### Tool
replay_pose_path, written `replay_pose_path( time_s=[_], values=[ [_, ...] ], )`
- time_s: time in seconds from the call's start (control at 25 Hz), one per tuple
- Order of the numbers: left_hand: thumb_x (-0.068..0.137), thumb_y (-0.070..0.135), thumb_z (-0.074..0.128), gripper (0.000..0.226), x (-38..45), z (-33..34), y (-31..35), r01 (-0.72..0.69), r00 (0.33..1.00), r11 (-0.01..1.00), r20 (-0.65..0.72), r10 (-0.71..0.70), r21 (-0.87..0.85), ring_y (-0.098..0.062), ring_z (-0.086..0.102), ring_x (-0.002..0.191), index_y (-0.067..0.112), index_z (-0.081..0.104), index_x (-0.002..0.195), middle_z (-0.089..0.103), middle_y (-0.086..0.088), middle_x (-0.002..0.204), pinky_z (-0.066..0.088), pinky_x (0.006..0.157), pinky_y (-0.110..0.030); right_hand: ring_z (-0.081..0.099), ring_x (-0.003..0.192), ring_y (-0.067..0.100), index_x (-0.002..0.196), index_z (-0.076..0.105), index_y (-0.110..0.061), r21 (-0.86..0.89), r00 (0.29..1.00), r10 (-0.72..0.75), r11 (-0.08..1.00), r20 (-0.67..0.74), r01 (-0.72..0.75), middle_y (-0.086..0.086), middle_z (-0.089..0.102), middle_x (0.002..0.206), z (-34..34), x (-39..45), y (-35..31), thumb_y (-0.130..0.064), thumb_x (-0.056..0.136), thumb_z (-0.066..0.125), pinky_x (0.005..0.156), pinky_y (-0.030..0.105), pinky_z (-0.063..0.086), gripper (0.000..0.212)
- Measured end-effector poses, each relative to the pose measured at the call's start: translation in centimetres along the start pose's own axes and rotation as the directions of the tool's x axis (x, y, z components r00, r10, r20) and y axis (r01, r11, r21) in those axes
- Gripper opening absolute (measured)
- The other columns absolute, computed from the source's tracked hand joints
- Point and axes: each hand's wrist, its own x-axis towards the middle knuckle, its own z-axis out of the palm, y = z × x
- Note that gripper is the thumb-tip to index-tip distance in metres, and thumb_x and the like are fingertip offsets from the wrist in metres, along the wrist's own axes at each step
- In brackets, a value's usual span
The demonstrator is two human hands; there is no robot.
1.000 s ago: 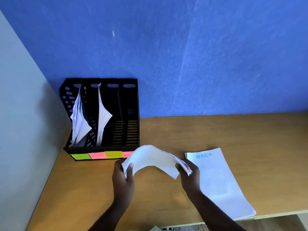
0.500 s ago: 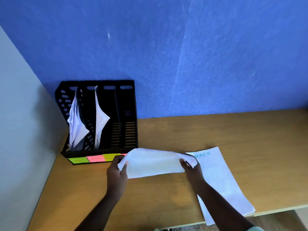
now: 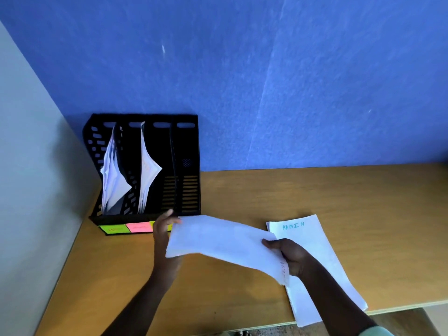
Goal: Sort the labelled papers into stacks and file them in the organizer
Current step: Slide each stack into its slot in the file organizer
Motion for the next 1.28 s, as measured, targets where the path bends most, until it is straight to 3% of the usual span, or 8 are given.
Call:
replay_pose_path(
  time_s=[0.08,0.16,0.36,0.56,0.76,1.0,1.16,1.28],
  values=[
    [0.047,0.038,0.088,0.07,-0.8,-0.4,1.1,0.378,0.913,0.847,-0.005,-0.409,-0.374,-0.014,0.069,0.088,0.023,0.065,0.111,0.066,-0.003,0.107,0.058,0.066,-0.031,0.074,0.081,0.036,0.117,0.065,0.013,-0.089,0.992,0.005,0.996,0.122,0.005,0.026,0.073,0.102,-1.9,-0.1,0.4,-0.008,0.085,0.07,0.068,0.04,0.058,0.039],
    [0.043,0.041,0.092,0.045,-1.6,-0.7,1.9,0.663,0.71,0.52,0.232,-0.664,-0.539,-0.019,0.067,0.054,0.018,0.077,0.08,0.07,-0.002,0.069,0.053,0.047,-0.026,0.075,0.093,0.038,0.119,0.067,0.011,-0.148,0.987,-0.054,0.986,0.152,0.077,0.027,0.073,0.111,-2.0,0.1,1.1,-0.01,0.079,0.079,0.074,0.041,0.06,0.047],
    [0.095,0.06,0.039,0.063,-2.3,-2.0,1.3,0.856,0.467,0.252,0.467,-0.751,-0.452,-0.037,0.072,0.088,0.009,0.072,0.115,0.074,-0.017,0.101,0.053,0.073,-0.04,0.071,0.111,0.04,0.123,0.067,0.004,-0.204,0.967,-0.222,0.948,0.122,0.244,0.022,0.073,0.12,-1.3,0.7,1.7,0.002,0.09,0.071,0.094,0.05,0.058,0.034],
    [0.096,0.016,0.059,0.028,-1.8,-2.2,-0.3,0.777,0.613,0.621,0.35,-0.708,-0.103,-0.035,0.068,0.106,0.016,0.064,0.123,0.069,-0.012,0.122,0.052,0.091,-0.052,0.074,0.101,0.038,0.113,0.074,-0.002,-0.27,0.94,-0.339,0.91,-0.047,0.315,0.017,0.078,0.11,0.2,1.1,2.6,-0.004,0.081,0.082,0.097,0.056,0.056,0.033],
    [0.097,0.01,0.053,0.032,-2.1,-1.2,-0.8,0.682,0.712,0.724,0.134,-0.689,0.1,-0.022,0.067,0.104,0.029,0.059,0.122,0.071,0.003,0.114,0.054,0.092,-0.047,0.074,0.099,0.037,0.107,0.075,-0.004,-0.36,0.909,-0.414,0.856,-0.046,0.371,0.011,0.08,0.101,0.9,1.0,3.0,0.003,0.078,0.08,0.092,0.05,0.06,0.03],
    [0.082,0.013,0.077,0.029,-2.0,-0.2,0.2,0.477,0.878,0.878,-0.062,-0.474,0.034,-0.014,0.072,0.09,0.018,0.067,0.109,0.075,0.004,0.099,0.058,0.077,-0.032,0.066,0.072,-0.003,0.097,0.066,-0.026,-0.688,0.597,-0.793,0.502,-0.123,0.525,-0.026,0.071,0.074,2.6,0.3,4.1,-0.011,0.084,0.079,0.063,0.013,0.046,0.023],
    [0.074,0.018,0.083,0.031,-1.8,-0.3,-0.3,0.511,0.854,0.846,-0.204,-0.479,0.15,-0.019,0.071,0.086,0.016,0.07,0.102,0.074,0.003,0.094,0.059,0.076,-0.04,0.065,0.101,0.003,0.131,0.051,-0.036,-0.689,0.735,-0.678,0.528,0.009,0.496,-0.02,0.07,0.107,1.9,0.3,4.3,-0.026,0.067,0.091,0.08,0.028,0.054,0.076],
    [0.072,0.017,0.085,0.03,-2.5,-0.3,-1.0,0.564,0.816,0.819,-0.225,-0.532,0.11,-0.023,0.071,0.084,0.015,0.07,0.098,0.074,0.0,0.092,0.059,0.074,-0.04,0.067,0.092,0.014,0.128,0.054,-0.03,-0.824,0.72,-0.694,0.42,-0.022,0.38,-0.015,0.072,0.097,2.0,0.8,4.2,-0.036,0.062,0.085,0.075,0.035,0.058,0.073]
  ],
)
